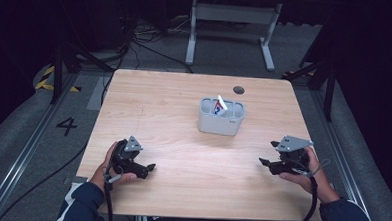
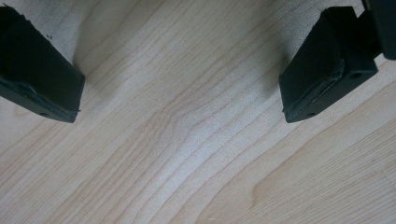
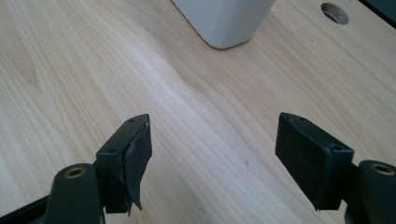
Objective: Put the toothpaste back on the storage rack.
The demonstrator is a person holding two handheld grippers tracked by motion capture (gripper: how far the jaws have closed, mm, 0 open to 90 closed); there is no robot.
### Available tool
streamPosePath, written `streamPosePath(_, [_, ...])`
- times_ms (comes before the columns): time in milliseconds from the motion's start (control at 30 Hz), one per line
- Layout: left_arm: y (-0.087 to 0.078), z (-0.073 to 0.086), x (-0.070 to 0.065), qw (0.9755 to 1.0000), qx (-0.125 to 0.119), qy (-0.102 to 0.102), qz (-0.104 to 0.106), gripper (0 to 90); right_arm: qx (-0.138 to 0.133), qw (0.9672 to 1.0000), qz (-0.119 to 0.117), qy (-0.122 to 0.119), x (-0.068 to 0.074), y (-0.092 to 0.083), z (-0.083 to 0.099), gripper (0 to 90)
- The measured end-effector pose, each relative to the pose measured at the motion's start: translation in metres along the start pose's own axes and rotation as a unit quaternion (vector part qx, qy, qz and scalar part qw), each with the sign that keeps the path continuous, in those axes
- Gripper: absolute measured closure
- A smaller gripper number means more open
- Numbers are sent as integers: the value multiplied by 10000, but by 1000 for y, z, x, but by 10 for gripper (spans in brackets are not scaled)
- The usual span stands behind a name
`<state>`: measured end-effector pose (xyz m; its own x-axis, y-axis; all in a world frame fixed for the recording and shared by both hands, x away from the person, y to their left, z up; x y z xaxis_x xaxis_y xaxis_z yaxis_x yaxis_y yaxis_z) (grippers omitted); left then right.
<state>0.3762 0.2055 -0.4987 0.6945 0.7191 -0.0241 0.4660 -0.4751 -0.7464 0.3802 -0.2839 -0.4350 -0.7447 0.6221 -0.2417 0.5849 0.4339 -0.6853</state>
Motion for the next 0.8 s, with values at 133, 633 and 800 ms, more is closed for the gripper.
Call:
streamPosePath(133, [-1,0,0,10000,27,-22,2,6,-6,10000,14,18,1,-2,11,281])
streamPosePath(633, [0,0,0,10000,22,-16,3,5,-6,9980,49,627,-7,-8,61,286])
streamPosePath(800, [0,0,0,10000,22,-14,6,5,-73,9947,29,1029,-11,-12,84,284])
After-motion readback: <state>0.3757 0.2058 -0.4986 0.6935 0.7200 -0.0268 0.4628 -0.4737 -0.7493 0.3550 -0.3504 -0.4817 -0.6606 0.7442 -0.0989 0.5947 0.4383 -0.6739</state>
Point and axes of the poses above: each handheld gripper's, and its own axes: y roughly forward along the jaws, z roughly out of its underside, x roughly to its left, the point moved 2 cm from there along y, roughly forward along the jaws, and after that the axes turned 1 degree about z, right-handed, at the moved point
